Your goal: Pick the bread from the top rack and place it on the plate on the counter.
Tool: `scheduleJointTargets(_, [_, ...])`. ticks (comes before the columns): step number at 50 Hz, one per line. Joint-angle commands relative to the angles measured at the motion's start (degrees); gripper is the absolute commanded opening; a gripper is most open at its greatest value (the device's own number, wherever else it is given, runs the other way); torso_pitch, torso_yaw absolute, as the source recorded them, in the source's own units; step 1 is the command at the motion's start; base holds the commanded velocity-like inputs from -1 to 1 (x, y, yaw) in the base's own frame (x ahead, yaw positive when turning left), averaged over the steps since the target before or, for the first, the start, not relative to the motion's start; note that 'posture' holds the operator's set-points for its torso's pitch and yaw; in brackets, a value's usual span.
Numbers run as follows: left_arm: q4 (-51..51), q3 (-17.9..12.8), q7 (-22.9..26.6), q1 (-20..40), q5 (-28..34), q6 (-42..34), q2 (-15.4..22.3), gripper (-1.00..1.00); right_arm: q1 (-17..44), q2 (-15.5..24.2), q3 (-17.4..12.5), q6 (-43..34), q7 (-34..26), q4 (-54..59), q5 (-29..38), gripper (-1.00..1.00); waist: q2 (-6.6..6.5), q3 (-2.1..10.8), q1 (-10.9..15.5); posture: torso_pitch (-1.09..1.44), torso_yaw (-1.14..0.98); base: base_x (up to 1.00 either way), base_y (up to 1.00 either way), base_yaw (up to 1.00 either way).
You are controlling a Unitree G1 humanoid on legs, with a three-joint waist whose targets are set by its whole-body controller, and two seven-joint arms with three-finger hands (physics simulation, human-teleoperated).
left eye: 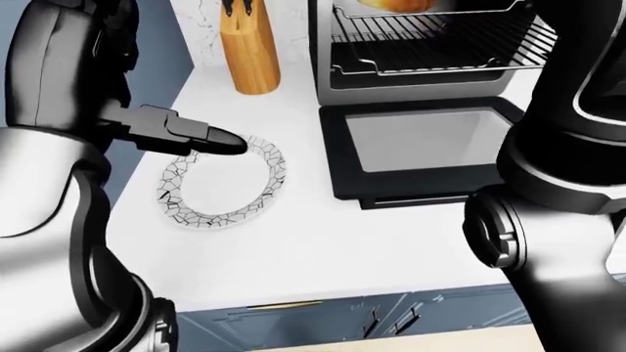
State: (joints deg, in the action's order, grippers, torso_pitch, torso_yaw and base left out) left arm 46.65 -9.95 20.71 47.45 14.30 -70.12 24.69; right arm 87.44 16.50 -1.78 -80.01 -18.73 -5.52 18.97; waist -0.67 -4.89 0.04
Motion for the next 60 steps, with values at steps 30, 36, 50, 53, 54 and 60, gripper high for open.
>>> scheduleJointTargets(30, [8.4, -3.0, 0.5, -0.5, -0.5, -6.8, 3.4, 1.00, 5.4, -2.7, -1.2, 4.6, 4.6, 2.6, -6.8, -1.00, -0.34, 1.42, 3.5, 0.00, 0.13, 0.00, 0.00, 0.00])
scheduleJointTargets(36, [9.2, -3.3, 0.4, -0.4, -0.8, -7.8, 4.1, 1.00, 5.6, -3.0, -1.1, 4.7, 5.2, 2.6, -7.9, -1.00, -0.19, 1.44, 5.1, 0.00, 0.16, 0.00, 0.00, 0.00])
scheduleJointTargets(50, [9.5, -3.4, -0.6, -1.2, -1.5, -7.9, 3.5, 1.00, 5.7, -4.2, -1.4, 5.8, 7.4, 3.4, -10.5, -1.00, -0.27, 1.88, 9.3, 0.00, 0.23, 0.00, 0.00, 0.00])
scheduleJointTargets(53, [9.3, -3.4, -0.8, -1.4, -1.7, -7.6, 3.4, 1.00, 5.7, -4.7, -1.2, 5.3, 7.9, 2.8, -11.2, -1.00, -0.39, 1.99, 10.5, 0.00, 0.25, 0.00, 0.00, 0.00])
scheduleJointTargets(54, [9.3, -3.5, -0.8, -1.3, -1.8, -7.7, 3.4, 1.00, 5.6, -4.9, -1.3, 5.5, 8.1, 2.8, -11.5, -1.00, -0.44, 2.03, 10.9, 0.00, 0.25, 0.00, 0.00, 0.00])
scheduleJointTargets(60, [9.8, -3.4, -1.1, -1.7, -2.0, -7.8, 3.4, 1.00, 6.0, -5.4, -1.4, 8.3, 9.0, 5.7, -13.0, -1.00, -0.81, 2.35, 13.4, 0.00, 0.28, 0.00, 0.00, 0.00])
